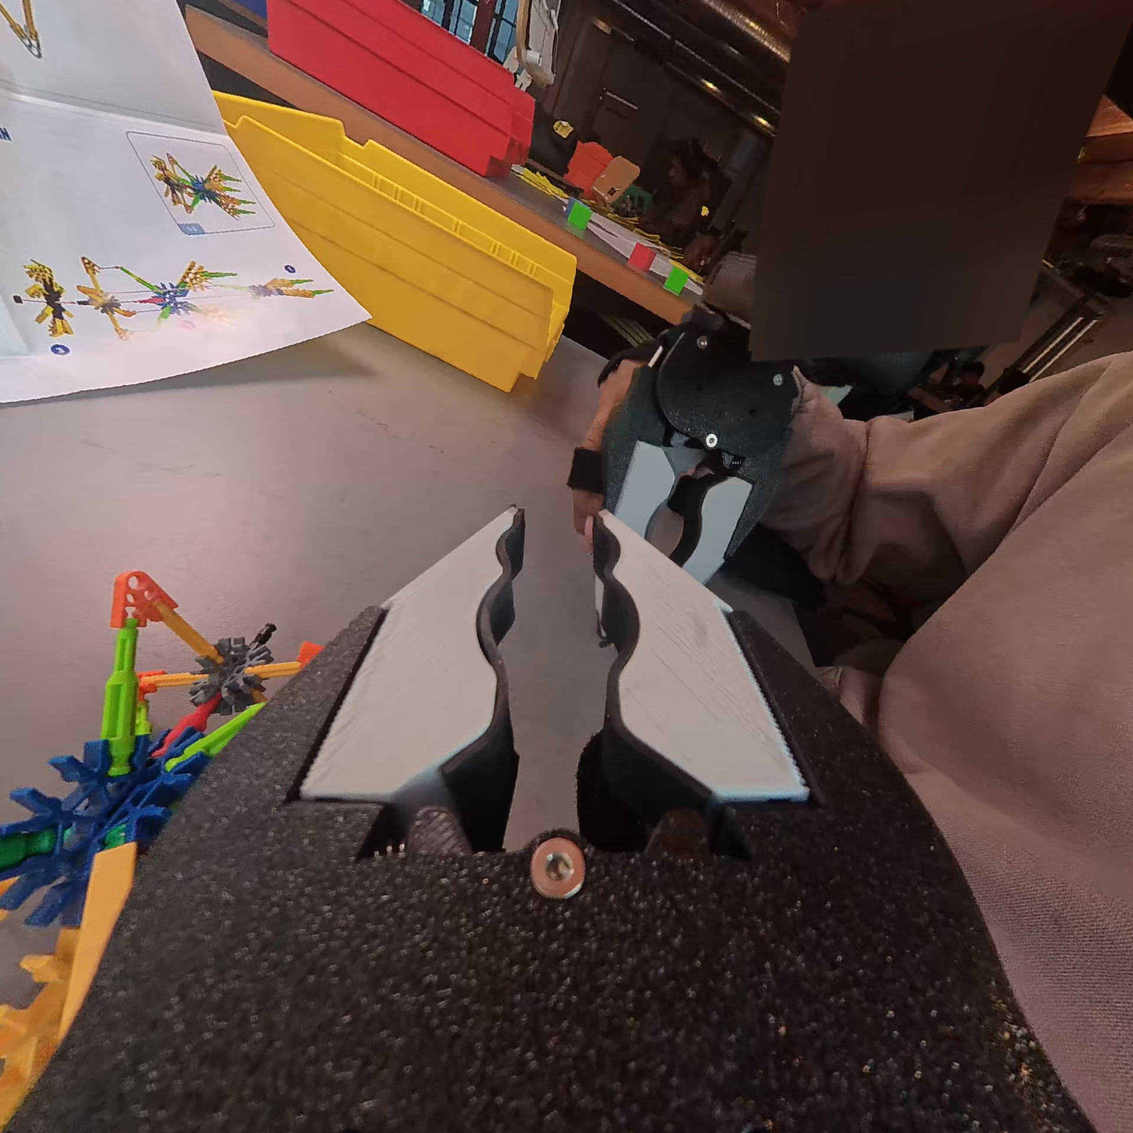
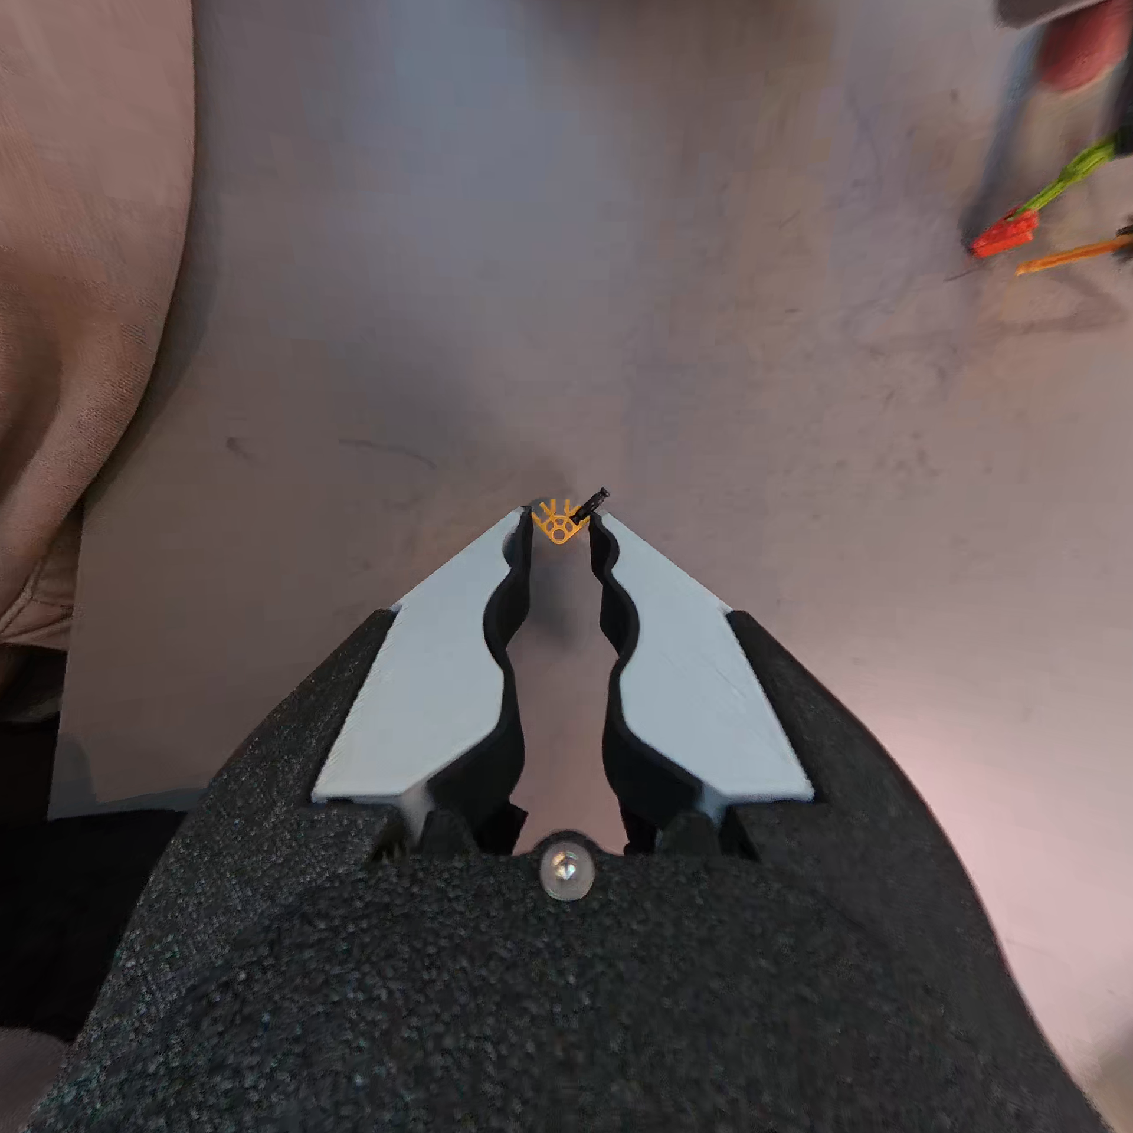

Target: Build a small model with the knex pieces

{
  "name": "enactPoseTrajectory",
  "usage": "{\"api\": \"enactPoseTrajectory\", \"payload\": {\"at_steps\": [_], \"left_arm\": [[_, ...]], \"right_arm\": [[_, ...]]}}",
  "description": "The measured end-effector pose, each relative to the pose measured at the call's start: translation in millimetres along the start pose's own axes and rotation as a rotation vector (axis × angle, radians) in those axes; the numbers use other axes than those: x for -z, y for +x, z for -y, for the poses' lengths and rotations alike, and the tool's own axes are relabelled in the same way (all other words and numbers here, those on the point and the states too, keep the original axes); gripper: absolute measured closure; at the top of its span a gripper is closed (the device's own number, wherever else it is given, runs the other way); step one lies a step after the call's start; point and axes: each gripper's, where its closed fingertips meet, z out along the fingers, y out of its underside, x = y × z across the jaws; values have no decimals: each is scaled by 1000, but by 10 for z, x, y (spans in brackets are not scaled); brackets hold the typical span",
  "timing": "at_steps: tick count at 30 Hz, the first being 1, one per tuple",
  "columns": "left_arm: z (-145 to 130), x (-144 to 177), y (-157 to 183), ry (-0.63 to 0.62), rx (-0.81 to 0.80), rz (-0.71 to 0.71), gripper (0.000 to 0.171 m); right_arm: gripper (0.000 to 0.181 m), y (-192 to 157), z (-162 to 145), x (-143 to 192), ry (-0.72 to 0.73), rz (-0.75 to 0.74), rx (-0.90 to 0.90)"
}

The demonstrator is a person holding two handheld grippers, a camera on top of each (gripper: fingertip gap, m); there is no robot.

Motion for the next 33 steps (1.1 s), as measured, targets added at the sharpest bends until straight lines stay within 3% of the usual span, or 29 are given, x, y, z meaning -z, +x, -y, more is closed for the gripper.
{"api": "enactPoseTrajectory", "payload": {"at_steps": [2, 5, 9, 14, 18, 24, 30, 33], "left_arm": [[14, 8, -7, 7, 26, 0, 150], [70, 26, -36, 51, 89, 4, 150], [157, 44, -91, 154, 215, -5, 150], [298, 117, -65, 278, 325, -80, 151], [294, 123, -25, 260, 307, -103, 160], [212, 112, -33, 138, 152, -25, 169], [-74, 76, -28, -129, -103, 47, 169], [-240, 25, -21, -236, -202, 72, 168]], "right_arm": [[165, 229, 174, 166, 147, -101, -17], [165, 731, 392, 551, 350, -392, -54], [165, 1022, 651, 955, 583, -663, -70], [164, 1013, 882, 889, 593, -817, 56], [164, 988, 979, 826, 558, -887, 133], [167, 927, 989, 797, 578, -844, 140], [161, 699, 927, 749, 744, -376, -57], [164, 648, 822, 635, 709, -264, -93]]}}
